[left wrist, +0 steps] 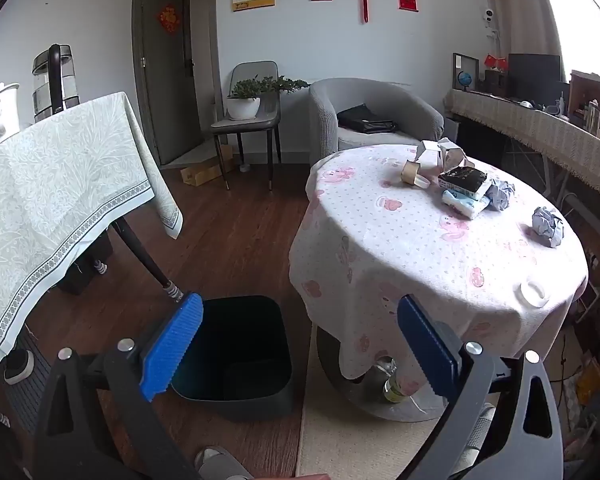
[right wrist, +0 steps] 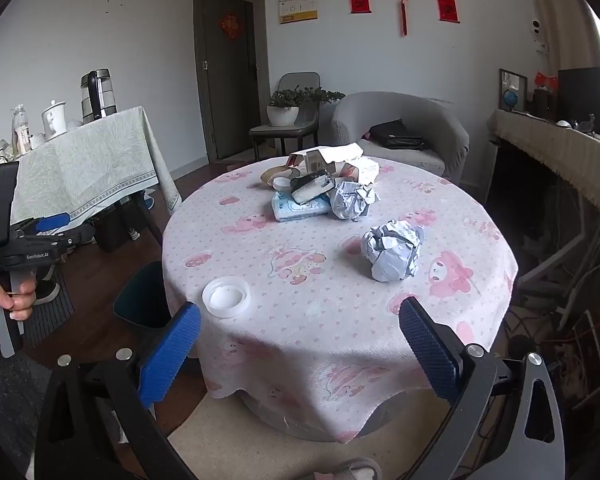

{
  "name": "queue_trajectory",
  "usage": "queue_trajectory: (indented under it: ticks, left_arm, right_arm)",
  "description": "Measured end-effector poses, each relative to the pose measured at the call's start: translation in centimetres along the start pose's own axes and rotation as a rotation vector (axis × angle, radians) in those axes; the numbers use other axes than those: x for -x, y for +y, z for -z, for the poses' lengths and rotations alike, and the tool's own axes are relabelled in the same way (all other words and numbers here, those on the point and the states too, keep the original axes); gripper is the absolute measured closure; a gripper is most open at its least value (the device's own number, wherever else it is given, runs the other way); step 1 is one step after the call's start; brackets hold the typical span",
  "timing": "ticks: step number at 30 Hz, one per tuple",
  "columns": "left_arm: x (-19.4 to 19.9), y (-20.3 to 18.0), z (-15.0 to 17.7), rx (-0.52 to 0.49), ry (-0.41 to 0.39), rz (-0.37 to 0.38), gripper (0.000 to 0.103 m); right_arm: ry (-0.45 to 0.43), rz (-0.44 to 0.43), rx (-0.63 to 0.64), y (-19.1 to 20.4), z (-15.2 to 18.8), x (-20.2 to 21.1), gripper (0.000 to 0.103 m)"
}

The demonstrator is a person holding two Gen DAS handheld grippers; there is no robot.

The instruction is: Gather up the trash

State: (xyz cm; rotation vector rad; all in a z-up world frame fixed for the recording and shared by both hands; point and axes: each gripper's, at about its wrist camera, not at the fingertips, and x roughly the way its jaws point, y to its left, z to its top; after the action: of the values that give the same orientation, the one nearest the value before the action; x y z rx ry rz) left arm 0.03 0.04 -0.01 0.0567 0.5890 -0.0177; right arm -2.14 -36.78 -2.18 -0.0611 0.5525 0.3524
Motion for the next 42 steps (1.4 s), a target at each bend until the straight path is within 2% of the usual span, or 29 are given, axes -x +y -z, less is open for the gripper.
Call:
queue_trajectory:
  ticks: [5,42]
  left_arm:
    - [-0.1,0.2,-0.1,0.017,0.007,-0.001,0.003]
    - [-0.4,0.0,0.0,0.006,0.005,0.014,0.003]
  right_arm:
    - [-0.022,-0.017,-0.037,-0.4,-0.1,0.2,0.003]
    - [-0.01,-0.02,-0.037,-0.5,0.0,0.1,0.003]
